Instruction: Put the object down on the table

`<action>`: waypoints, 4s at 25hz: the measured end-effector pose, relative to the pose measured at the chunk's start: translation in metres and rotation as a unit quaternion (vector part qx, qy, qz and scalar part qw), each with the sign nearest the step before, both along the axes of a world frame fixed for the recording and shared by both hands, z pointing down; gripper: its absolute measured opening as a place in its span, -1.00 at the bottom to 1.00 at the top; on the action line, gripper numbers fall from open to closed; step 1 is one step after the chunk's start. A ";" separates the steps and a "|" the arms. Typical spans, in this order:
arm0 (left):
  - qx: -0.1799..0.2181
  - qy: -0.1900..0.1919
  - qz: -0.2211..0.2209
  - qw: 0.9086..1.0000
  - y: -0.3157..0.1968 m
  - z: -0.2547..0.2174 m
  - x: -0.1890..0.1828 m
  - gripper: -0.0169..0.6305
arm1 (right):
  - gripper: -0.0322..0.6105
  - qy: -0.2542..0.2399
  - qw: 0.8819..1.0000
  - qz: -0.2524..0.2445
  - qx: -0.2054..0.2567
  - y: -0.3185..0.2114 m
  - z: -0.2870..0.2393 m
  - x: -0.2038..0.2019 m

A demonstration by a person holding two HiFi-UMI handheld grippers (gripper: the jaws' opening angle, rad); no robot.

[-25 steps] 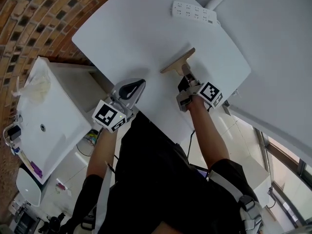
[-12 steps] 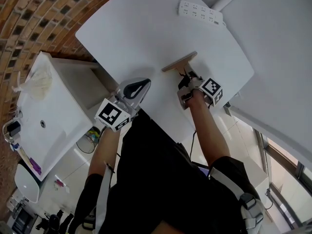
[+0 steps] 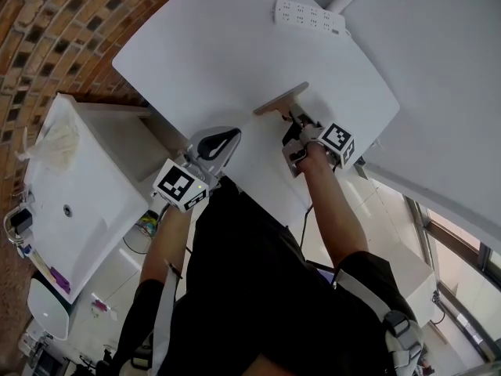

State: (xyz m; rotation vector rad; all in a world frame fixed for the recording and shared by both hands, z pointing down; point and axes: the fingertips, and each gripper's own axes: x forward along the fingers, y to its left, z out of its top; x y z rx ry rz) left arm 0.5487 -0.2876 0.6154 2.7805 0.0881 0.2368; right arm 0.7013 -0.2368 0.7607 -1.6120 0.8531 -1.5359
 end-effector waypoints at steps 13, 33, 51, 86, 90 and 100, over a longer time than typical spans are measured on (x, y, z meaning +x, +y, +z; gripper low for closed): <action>0.000 0.036 0.058 0.998 -0.005 -0.018 0.004 -0.95 | -0.73 0.113 0.993 0.037 -0.024 0.058 -0.042 0.000; 0.019 0.096 0.089 0.991 0.035 -0.077 0.012 -0.96 | -0.89 0.532 0.843 -0.058 0.054 0.172 -0.214 -0.061; -0.001 0.144 0.018 0.989 0.155 -0.130 -0.080 -0.95 | -0.89 0.602 0.792 -0.082 0.061 0.300 -0.260 -0.125; 0.100 0.162 0.070 0.979 0.124 -0.185 -0.168 -0.95 | -0.89 0.678 0.733 -0.005 0.047 0.307 -0.329 -0.210; 0.100 0.164 0.070 0.979 0.120 -0.187 -0.179 -0.95 | -0.89 0.675 0.736 -0.005 0.047 0.306 -0.324 -0.215; 0.082 0.156 0.078 0.981 0.144 -0.174 -0.169 -0.95 | -0.89 0.658 0.750 -0.031 0.061 0.287 -0.305 -0.222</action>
